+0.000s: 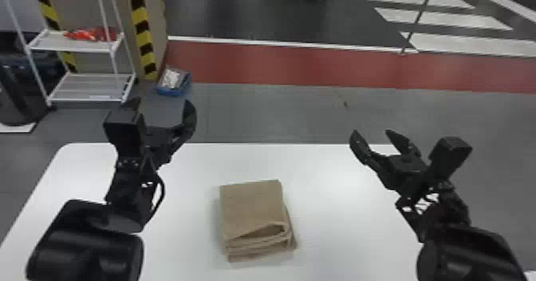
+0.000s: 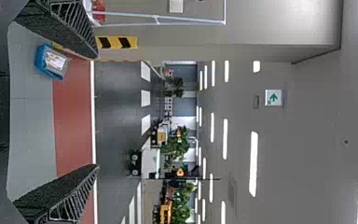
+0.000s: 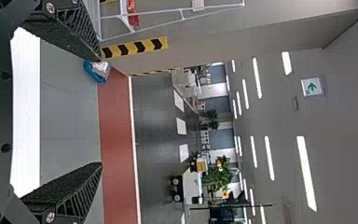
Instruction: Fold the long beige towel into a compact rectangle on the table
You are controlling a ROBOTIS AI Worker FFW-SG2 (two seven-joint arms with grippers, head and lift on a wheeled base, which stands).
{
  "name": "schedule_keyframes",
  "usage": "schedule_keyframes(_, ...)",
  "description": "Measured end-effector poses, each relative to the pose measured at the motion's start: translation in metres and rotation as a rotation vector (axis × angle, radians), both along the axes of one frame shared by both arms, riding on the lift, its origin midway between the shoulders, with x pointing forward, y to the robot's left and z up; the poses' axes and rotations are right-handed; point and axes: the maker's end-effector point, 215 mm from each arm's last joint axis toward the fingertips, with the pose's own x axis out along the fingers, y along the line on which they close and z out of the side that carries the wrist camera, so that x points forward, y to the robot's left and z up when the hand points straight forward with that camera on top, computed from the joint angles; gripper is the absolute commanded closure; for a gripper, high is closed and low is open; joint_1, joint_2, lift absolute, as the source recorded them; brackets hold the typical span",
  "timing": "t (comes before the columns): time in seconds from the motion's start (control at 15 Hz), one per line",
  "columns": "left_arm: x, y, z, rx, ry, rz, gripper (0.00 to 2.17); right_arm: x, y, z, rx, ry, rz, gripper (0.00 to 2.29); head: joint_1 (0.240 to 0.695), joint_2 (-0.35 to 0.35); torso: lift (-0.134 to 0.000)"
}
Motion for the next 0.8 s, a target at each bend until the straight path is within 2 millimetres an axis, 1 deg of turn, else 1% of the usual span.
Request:
schedule_keyframes(0.2, 0.002, 0.000, 0.002, -0.002, -0.002, 0.000, 0.05, 0.000, -0.005, 0.001, 0.002, -0.002, -0.005, 0.09, 0.650, -0.150, 0.000)
schedule_keyframes(0.4, 0.002, 0.000, 0.001, 0.000, 0.001, 0.000, 0.05, 0.000, -0.004, 0.000, 0.006, 0.003, -0.003, 0.09, 0.650, -0.150, 0.000)
schedule_keyframes(0.67, 0.004, 0.008, -0.014, 0.008, 0.049, 0.022, 0.05, 0.001, 0.001, -0.002, 0.012, 0.009, 0.004, 0.09, 0.658, -0.141, 0.000)
schedule_keyframes(0.8, 0.001, 0.010, -0.020, 0.006, 0.060, 0.026, 0.05, 0.002, 0.004, -0.002, 0.011, 0.011, 0.010, 0.09, 0.662, -0.134, 0.000)
